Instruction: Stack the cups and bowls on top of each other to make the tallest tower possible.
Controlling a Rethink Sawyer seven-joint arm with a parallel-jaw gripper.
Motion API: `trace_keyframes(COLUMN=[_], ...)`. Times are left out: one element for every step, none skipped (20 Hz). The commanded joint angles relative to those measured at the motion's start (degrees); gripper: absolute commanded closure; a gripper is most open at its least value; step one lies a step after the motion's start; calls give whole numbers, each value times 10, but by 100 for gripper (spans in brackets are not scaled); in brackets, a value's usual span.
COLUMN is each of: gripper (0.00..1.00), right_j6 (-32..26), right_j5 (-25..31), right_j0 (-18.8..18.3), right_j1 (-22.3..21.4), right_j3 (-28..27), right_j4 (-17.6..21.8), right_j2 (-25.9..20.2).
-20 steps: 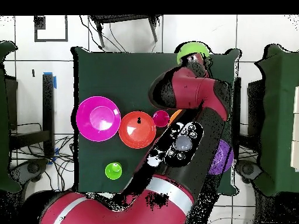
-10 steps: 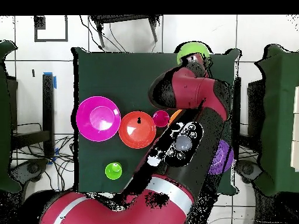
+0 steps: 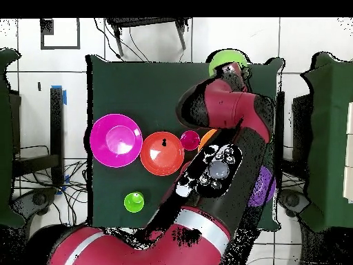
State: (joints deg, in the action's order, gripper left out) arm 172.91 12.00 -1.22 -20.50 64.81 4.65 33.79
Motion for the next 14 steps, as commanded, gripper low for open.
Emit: trace_keyframes(gripper=[100, 100, 100, 100, 100, 100, 100, 100, 100, 100, 100, 100, 100, 100], right_j6=[6, 4, 3, 2, 3, 4, 3, -1, -1, -4, -5, -2, 0, 4], right_j5=[45, 55, 63, 75, 80, 86, 87, 95, 99, 112, 120, 128, 132, 141], right_j0=[-20, -23, -23, -26, -26, -25, -26, -24, -22, -19, -15, -10, -7, 1], right_j1=[16, 15, 15, 15, 17, 19, 19, 15, 15, 9, 7, 7, 7, 10], right_j3=[-2, -9, -13, -20, -25, -30, -31, -29, -28, -27, -26, -26, -26, -30], right_j4=[-21, -26, -30, -36, -39, -42, -43, -44, -44, -44, -43, -43, -44, -43], right_j2=[-72, -72, -71, -72, -68, -65, -64, -60, -54, -47, -39, -28, -23, -10])
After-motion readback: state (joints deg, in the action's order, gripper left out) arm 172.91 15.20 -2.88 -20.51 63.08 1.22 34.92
